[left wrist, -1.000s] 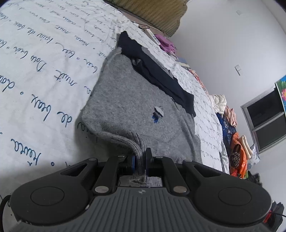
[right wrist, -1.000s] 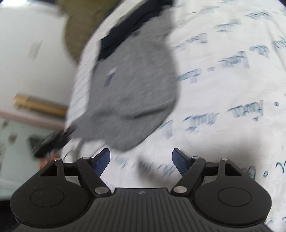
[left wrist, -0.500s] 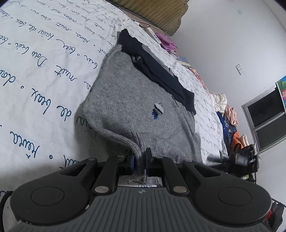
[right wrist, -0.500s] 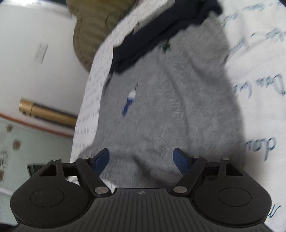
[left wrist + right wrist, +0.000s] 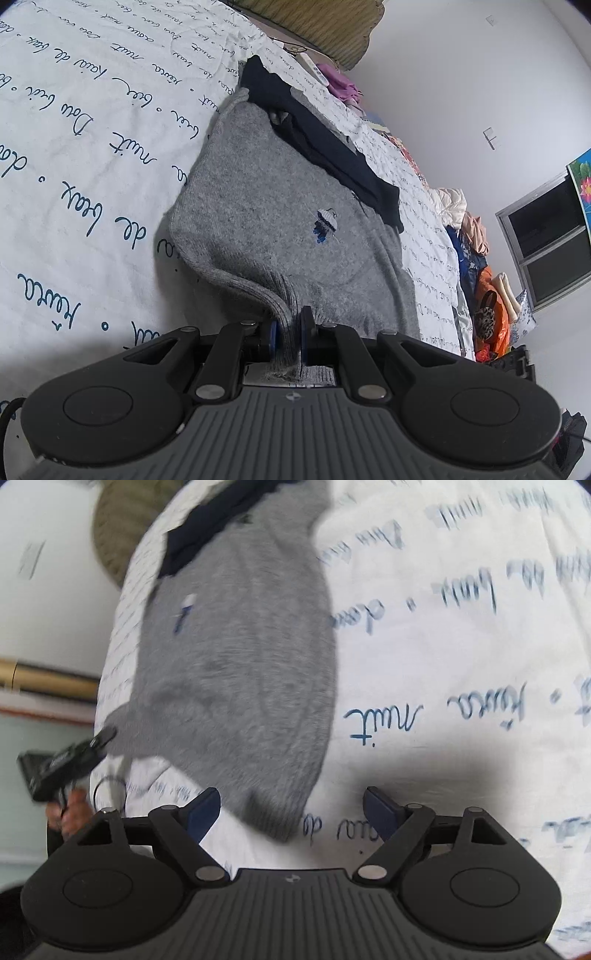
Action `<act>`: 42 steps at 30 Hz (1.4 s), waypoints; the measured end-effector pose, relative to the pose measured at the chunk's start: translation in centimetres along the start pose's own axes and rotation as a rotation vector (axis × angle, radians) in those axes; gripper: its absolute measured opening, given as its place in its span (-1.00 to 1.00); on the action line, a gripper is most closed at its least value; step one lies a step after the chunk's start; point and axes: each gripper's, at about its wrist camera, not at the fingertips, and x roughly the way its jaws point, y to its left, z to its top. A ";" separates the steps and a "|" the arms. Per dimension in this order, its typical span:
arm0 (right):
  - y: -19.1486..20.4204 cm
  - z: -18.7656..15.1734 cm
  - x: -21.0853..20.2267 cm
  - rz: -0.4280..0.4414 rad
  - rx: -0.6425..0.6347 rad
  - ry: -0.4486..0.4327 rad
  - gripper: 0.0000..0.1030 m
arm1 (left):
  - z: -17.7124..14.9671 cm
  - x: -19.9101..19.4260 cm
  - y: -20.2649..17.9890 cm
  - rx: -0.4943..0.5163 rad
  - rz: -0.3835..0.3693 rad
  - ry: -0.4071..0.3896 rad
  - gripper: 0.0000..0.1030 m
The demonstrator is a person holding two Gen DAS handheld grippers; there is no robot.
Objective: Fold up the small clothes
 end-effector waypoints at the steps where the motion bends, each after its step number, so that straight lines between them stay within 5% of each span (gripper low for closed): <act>1: -0.1 0.0 0.3 0.033 0.020 -0.033 0.82 | -0.1 0.0 0.0 -0.001 0.001 -0.001 -0.80; 5: -0.9 -0.4 0.7 0.215 0.130 -0.131 0.87 | -0.2 0.0 0.2 -0.007 0.011 0.003 -0.77; 12: 0.0 -1.7 2.7 0.267 0.147 -0.160 0.79 | -0.1 0.6 0.3 -0.003 0.027 0.017 -0.67; 13: 0.0 -2.1 2.8 0.275 0.155 -0.176 0.69 | -0.2 0.7 0.3 -0.003 0.029 0.019 -0.67; 14: -0.2 -2.3 3.1 0.278 0.168 -0.189 0.31 | -0.2 0.7 0.3 -0.003 0.030 0.020 -0.67; 15: -0.7 -2.6 3.3 0.274 0.177 -0.187 -0.33 | -0.2 0.7 0.3 -0.004 0.031 0.020 -0.67; 17: -1.3 -3.0 4.4 0.271 0.204 -0.160 -0.60 | -0.2 0.6 0.4 -0.004 0.037 0.022 -0.68; 23: -1.8 -4.0 3.8 0.302 0.218 -0.197 -0.65 | -0.1 0.3 0.6 -0.012 0.052 0.013 -0.67; 24: -1.8 -3.9 3.7 0.289 0.210 -0.212 -0.80 | -0.1 0.5 0.6 -0.011 0.063 0.010 -0.75; 28: -1.4 -4.1 3.0 0.250 0.161 -0.264 -0.82 | -0.3 1.1 0.0 0.047 0.145 0.002 -0.85; 32: -0.4 -3.1 1.2 0.321 0.117 -0.322 -0.83 | 1.2 -0.1 -1.6 0.062 0.047 -0.025 -0.85; 37: 1.2 2.2 -3.1 0.382 0.023 -0.436 -0.83 | 6.5 -0.6 -4.3 0.081 -0.049 -0.110 -0.85; 42: 2.0 10.9 -5.1 0.426 -0.015 -0.547 -0.82 | 14.1 3.7 -5.6 0.049 -0.063 -0.173 -0.85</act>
